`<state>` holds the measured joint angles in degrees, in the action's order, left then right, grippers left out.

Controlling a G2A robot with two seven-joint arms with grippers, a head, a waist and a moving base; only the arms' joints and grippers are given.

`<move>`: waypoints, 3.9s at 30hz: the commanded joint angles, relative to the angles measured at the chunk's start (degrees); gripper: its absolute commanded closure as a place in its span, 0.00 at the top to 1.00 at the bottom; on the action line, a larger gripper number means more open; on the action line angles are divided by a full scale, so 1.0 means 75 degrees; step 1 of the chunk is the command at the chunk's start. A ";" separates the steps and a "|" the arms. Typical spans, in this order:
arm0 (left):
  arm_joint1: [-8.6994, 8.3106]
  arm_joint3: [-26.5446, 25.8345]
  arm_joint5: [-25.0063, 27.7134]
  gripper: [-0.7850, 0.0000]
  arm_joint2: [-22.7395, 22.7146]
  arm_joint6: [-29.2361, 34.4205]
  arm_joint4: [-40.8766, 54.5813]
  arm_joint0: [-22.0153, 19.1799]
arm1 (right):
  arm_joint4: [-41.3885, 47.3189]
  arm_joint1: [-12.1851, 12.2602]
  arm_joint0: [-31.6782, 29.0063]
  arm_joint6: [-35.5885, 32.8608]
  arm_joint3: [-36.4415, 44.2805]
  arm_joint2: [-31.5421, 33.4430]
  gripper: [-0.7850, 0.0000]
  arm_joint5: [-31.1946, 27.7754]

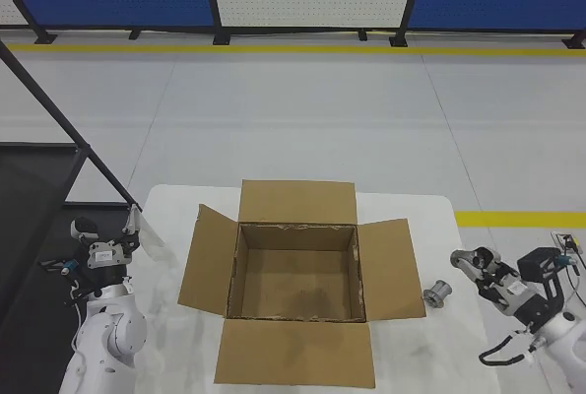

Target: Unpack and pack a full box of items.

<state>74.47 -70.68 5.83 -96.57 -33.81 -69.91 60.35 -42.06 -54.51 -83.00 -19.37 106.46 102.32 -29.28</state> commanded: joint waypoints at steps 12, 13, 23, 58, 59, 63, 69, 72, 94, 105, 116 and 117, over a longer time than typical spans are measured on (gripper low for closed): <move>0.0000 0.0000 0.0000 1.00 0.0000 0.0000 0.0000 0.0000 | -0.1340 -0.0219 0.1351 -0.1029 0.1572 -0.3085 0.00 0.1016; 0.0000 0.0000 0.0000 1.00 0.0000 0.0000 0.0000 0.0000 | -0.1443 -0.0263 0.1616 -0.1111 0.1472 -0.3406 0.00 0.1192; 0.0000 0.0000 0.0000 1.00 0.0000 0.0000 0.0000 0.0000 | -0.2413 -0.0979 0.4267 -0.1754 0.0107 -0.6639 0.00 0.2456; 0.0000 0.0000 0.0000 1.00 0.0000 0.0000 0.0000 0.0000 | -0.0329 -0.2814 0.8009 -0.3035 -0.4209 -0.9493 0.00 0.3343; 0.0000 0.0000 0.0000 1.00 0.0000 0.0000 0.0000 0.0000 | -0.0161 -0.3035 0.8265 -0.3092 -0.4659 -0.9729 0.00 0.3360; 0.0000 0.0000 0.0000 1.00 0.0000 0.0000 0.0000 0.0000 | 0.0165 -0.3601 0.8756 -0.3185 -0.5980 -1.0257 0.00 0.3304; 0.0000 0.0000 0.0000 1.00 0.0000 0.0000 0.0000 0.0000 | 0.0556 -0.4263 0.8961 -0.2993 -0.7620 -1.0674 0.00 0.2829; 0.0000 0.0000 0.0000 1.00 0.0000 0.0000 0.0000 0.0000 | 0.0578 -0.4487 0.8947 -0.2842 -0.8197 -1.0773 0.00 0.2702; 0.0000 0.0000 0.0000 1.00 0.0000 0.0000 0.0000 0.0000 | -0.0368 -0.4693 0.8543 -0.1898 -0.8149 -1.0405 0.91 0.2418; 0.0000 0.0000 0.0000 1.00 0.0000 0.0000 0.0000 0.0000 | -0.2421 -0.3406 0.6584 -0.2103 -0.3986 -0.8765 0.95 0.3623; 0.0000 0.0000 0.0000 1.00 0.0000 0.0000 0.0000 0.0000 | -0.4100 -0.2463 0.3366 -0.0665 -0.0209 -0.5873 1.00 0.4096; 0.0000 0.0000 0.0000 1.00 0.0000 0.0000 0.0000 0.0000 | -0.4194 -0.2382 0.3066 -0.0699 0.0050 -0.5547 1.00 0.3908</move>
<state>74.47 -70.68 5.83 -96.57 -33.81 -69.91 60.35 -72.88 -72.94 -57.47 -24.38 104.74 57.93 1.49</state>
